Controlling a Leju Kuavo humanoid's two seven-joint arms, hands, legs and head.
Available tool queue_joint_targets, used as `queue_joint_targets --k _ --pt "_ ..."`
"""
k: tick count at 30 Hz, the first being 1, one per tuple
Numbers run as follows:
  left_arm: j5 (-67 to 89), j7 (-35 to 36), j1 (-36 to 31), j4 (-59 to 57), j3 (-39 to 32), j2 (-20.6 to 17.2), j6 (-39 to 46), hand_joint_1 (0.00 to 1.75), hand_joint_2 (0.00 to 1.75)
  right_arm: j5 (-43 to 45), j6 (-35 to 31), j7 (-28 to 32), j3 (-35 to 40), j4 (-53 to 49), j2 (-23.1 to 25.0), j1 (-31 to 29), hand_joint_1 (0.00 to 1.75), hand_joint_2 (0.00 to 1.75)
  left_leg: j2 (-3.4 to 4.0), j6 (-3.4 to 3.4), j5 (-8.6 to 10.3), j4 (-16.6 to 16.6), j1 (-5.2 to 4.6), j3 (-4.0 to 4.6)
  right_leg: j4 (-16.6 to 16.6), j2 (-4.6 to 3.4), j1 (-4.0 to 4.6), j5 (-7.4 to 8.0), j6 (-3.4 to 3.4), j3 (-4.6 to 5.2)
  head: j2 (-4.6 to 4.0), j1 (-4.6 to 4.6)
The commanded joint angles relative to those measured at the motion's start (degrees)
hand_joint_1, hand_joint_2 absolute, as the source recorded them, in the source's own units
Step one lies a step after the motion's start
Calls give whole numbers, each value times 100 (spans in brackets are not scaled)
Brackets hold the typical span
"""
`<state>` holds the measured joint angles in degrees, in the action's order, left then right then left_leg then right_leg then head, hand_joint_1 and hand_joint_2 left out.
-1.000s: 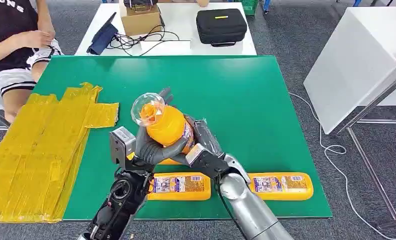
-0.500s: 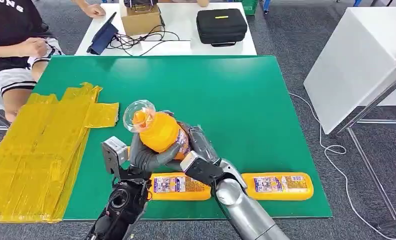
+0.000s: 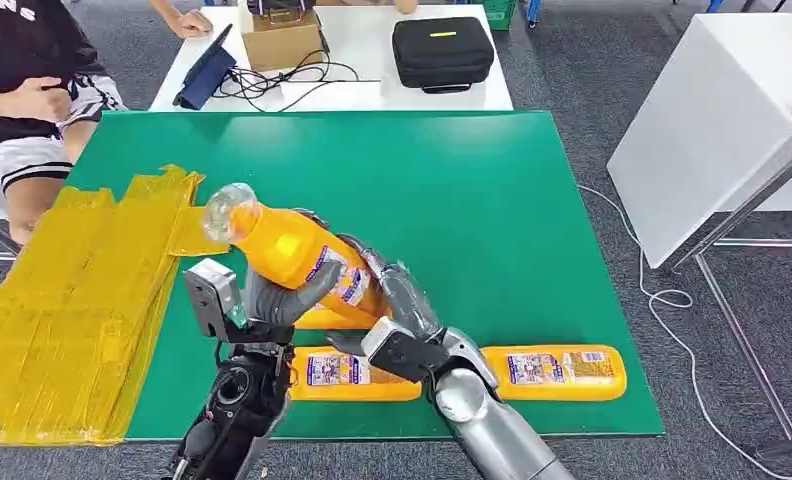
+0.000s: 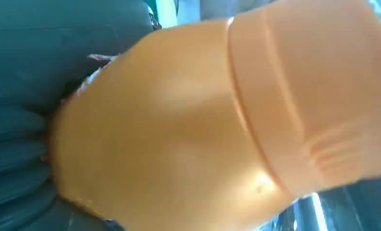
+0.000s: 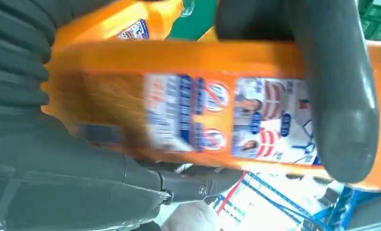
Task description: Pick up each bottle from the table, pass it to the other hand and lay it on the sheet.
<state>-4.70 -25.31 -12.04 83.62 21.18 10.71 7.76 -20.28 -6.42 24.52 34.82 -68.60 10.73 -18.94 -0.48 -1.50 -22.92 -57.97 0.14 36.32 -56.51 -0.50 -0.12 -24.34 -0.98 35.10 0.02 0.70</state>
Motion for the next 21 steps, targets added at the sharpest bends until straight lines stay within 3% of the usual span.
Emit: queue_joint_targets --k 1,5,7,10,12,18,21 --pt "-19 38 -247 -64 -394 -190 138 175 175 -91 -197 -69 52 -613 -499 166 0 175 -3 7 -14 4 3 -38 8 11 4 -14 -2 -42 0 2" --pt "171 -18 -175 96 -893 -254 563 175 175 -660 -784 -316 -162 -1246 -801 432 0 175 -4 3 -5 3 1 -14 5 9 2 -6 -2 -17 0 0" --pt "310 -65 -114 148 -1168 -312 711 175 175 -903 -968 -402 -373 -1609 -967 686 0 175 -3 7 -16 4 3 -41 8 12 4 -16 -2 -46 0 2" --pt "1669 -209 -279 125 -1509 -374 1486 175 175 -1652 -1177 -661 -735 -2432 -1109 1122 0 175 -12 4 -8 5 2 -23 8 17 2 -11 -2 -30 0 0" --pt "3726 87 -643 -61 -1452 -459 2344 175 175 -2007 -1059 -915 -953 -2895 -1171 1269 0 175 -13 4 -5 1 0 -9 1 17 0 -9 -1 -14 0 0" --pt "3813 129 -663 -68 -1489 -366 2284 175 175 -2035 -972 -934 -1000 -2864 -1093 1251 0 175 -10 7 -14 1 0 -30 2 15 1 -15 -2 -37 0 0" --pt "5762 648 -1021 -581 -1144 -768 2266 169 175 -2202 -985 -1065 -1114 -3024 -1224 1289 0 175 4 7 -10 4 -1 -23 4 0 0 -8 -1 -23 0 2"
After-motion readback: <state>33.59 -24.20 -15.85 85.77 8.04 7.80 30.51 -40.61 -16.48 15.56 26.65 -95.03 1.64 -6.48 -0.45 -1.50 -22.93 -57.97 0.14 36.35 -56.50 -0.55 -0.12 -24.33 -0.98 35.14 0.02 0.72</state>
